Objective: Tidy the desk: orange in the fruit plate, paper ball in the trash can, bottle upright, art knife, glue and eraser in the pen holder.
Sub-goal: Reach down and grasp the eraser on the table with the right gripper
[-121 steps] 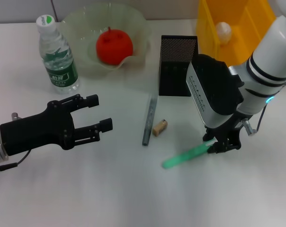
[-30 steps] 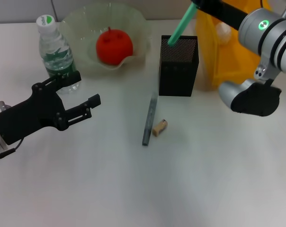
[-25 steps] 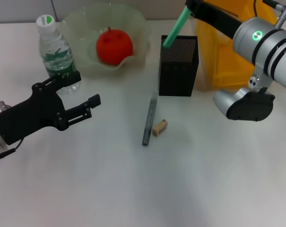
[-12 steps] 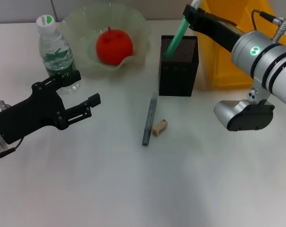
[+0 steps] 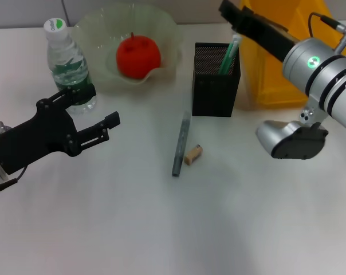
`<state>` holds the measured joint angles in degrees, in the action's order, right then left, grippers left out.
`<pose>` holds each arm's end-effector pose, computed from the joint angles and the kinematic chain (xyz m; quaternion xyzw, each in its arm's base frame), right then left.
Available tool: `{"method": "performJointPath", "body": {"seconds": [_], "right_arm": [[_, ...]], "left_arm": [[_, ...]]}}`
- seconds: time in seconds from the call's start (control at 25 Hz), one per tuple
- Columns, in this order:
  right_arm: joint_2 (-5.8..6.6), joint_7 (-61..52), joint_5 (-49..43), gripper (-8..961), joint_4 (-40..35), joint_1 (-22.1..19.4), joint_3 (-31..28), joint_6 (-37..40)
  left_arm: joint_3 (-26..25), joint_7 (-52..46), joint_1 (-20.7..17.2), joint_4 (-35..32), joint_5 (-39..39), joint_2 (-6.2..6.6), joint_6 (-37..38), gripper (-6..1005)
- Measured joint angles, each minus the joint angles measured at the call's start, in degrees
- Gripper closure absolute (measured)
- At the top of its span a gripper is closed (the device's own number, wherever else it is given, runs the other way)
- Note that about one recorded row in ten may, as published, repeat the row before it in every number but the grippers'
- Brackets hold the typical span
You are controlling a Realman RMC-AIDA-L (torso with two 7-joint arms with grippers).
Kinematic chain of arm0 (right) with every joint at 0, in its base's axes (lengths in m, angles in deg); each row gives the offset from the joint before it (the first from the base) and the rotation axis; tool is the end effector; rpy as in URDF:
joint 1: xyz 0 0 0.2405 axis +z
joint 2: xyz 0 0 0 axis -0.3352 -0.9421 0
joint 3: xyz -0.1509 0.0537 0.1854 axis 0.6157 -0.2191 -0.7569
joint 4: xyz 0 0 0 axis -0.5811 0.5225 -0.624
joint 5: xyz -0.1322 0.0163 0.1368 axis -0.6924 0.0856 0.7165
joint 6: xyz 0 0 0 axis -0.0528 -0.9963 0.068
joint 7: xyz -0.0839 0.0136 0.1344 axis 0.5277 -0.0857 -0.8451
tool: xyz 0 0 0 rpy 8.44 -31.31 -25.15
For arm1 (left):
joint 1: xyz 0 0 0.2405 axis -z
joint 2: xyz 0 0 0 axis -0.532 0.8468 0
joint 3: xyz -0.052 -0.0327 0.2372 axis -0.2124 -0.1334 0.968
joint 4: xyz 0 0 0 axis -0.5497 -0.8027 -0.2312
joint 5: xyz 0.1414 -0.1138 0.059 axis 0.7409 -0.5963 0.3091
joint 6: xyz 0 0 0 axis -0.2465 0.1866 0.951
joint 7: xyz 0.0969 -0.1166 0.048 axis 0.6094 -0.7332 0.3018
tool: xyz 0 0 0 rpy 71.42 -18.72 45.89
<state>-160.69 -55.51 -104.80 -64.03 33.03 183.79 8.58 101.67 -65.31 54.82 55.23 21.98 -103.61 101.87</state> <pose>0.1538 0.3614 -0.0306 -0.4664 -0.6967 -0.3861 0.3847 -0.2666 0.2819 -0.0044 -0.8868 -0.1459 -0.3511 0.2627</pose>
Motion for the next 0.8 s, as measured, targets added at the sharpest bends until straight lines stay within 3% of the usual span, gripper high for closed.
{"method": "performJointPath", "body": {"seconds": [0.28,0.32,0.56,0.64,0.8], "right_arm": [[0.0,-0.7,18.4,475,-6.8,-2.5,0.3,0.0],[0.02,-0.7,26.0,475,-7.2,-2.5,-0.1,-0.8],[0.46,-4.3,42.2,475,-6.2,-1.4,-1.4,-5.2],[0.54,-9.6,44.8,475,-6.3,-1.1,-2.7,-5.2],[0.61,-33.6,46.2,476,-5.5,0.2,-4.5,-5.1]], "left_arm": [[-0.2,-1.3,0.0,0.0,-0.1,0.12,-0.1,193],[-0.4,-1.6,0.1,0.0,-0.2,0.17,-0.1,193],[-0.6,-2.4,0.1,0.0,-0.2,0.2,-0.1,193],[-0.5,-3.0,0.1,-0.1,-0.2,0.2,0.1,193],[-0.2,-3.8,0.2,-0.2,0.1,0.15,0.2,193]]}}
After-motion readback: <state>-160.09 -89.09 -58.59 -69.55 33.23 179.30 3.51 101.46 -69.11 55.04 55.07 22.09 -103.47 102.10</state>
